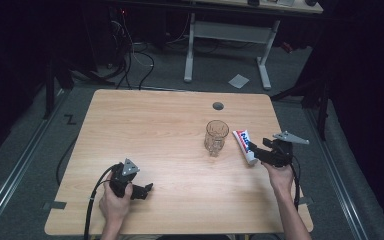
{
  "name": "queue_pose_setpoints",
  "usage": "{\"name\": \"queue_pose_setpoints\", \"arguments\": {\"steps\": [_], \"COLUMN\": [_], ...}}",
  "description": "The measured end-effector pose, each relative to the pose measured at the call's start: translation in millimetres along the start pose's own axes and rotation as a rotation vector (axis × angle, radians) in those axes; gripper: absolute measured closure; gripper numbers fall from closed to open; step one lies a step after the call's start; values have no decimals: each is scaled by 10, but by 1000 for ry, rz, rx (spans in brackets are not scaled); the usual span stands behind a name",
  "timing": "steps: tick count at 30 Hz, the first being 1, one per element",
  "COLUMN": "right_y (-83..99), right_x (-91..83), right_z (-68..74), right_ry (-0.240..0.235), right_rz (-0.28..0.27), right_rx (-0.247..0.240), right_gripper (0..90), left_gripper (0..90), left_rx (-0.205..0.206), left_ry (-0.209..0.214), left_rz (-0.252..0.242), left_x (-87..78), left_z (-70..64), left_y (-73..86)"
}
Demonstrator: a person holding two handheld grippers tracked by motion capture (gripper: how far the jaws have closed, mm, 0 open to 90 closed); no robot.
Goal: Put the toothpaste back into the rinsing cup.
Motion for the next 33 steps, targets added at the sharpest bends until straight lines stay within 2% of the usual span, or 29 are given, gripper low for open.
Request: {"name": "queue_pose_setpoints", "arguments": {"steps": [2, 9, 20, 28, 33], "right_y": [-27, -127, -306, -398, -446], "right_x": [-3, 1, 87, 152, 198], "right_z": [-21, -44, 18, 41, 59], "right_ry": [1, 5, 11, 16, 34], "right_rz": [-9, -2, 17, 31, 25], "right_rx": [14, 6, -42, -23, -30], "right_gripper": [325, 318, 316, 347, 339], "left_gripper": [3, 2, 2, 2, 2], "left_rx": [0, 0, 0, 1, 1], "left_ry": [0, 0, 0, 0, 0], "left_rz": [0, 0, 0, 0, 0], "left_x": [0, 0, 0, 0, 0], "left_z": [0, 0, 0, 1, 1], "left_y": [0, 0, 0, 0, 0]}}
Point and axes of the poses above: each handheld gripper's, and its own axes: x roughly forward along the jaws, y roughly out of its underside, z roughly to its left, the point moved 1 cm from there along x, roughly forward along the jaws, and after that the axes turned 8 degrees about x, right-handed, at the moved point
